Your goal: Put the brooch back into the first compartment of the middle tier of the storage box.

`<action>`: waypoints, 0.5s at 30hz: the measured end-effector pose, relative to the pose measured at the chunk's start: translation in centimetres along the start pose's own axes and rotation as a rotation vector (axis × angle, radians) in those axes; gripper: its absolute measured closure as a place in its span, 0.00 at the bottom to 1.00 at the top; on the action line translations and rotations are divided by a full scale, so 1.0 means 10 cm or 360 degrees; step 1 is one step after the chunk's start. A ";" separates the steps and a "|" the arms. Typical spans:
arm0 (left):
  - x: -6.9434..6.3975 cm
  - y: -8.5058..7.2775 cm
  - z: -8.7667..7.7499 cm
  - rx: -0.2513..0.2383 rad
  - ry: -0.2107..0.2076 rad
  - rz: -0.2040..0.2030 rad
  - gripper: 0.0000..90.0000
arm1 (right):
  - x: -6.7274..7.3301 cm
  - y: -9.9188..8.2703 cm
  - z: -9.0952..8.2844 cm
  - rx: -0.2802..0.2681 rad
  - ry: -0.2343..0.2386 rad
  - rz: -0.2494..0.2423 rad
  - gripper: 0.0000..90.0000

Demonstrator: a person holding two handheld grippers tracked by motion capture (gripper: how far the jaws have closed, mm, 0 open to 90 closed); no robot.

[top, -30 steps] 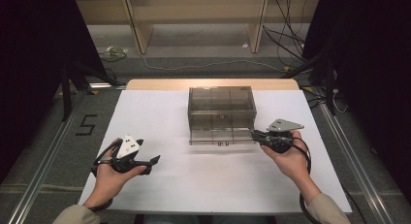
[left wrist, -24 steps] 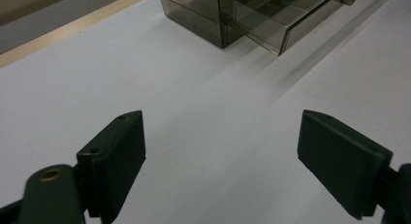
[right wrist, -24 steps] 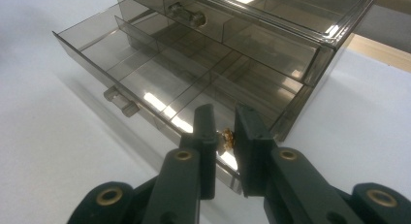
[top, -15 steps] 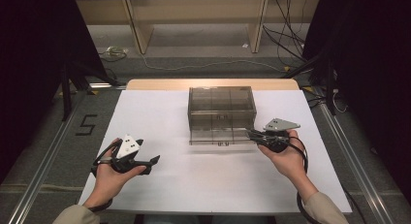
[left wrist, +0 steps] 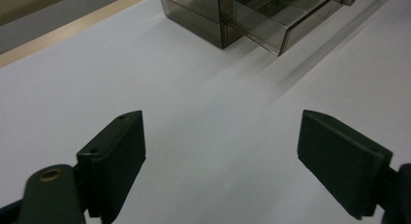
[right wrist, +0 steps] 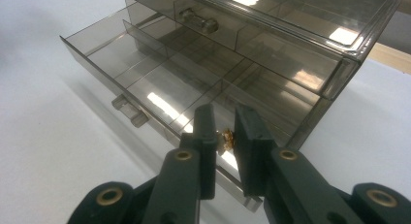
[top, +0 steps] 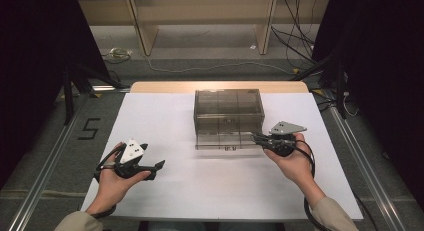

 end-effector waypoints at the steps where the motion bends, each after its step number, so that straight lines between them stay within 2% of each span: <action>1: 0.00 0.00 0.00 -0.0001 -0.0001 -0.0001 0.19 | 0.00 0.01 0.00 0.0002 0.0003 0.0004 0.89; 15: 0.00 0.00 0.00 -0.0001 -0.0002 -0.0001 0.19 | 0.04 0.03 0.04 0.0002 0.0015 -0.0011 0.89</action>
Point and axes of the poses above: each handheld gripper's, and its own axes: z roughly forward along the jaws, y roughly out of its top, x roughly to its left, the point moved 1 cm from there along z, roughly forward along the jaws, and after that the axes turned 3 degrees about x, right-handed, at the moved point
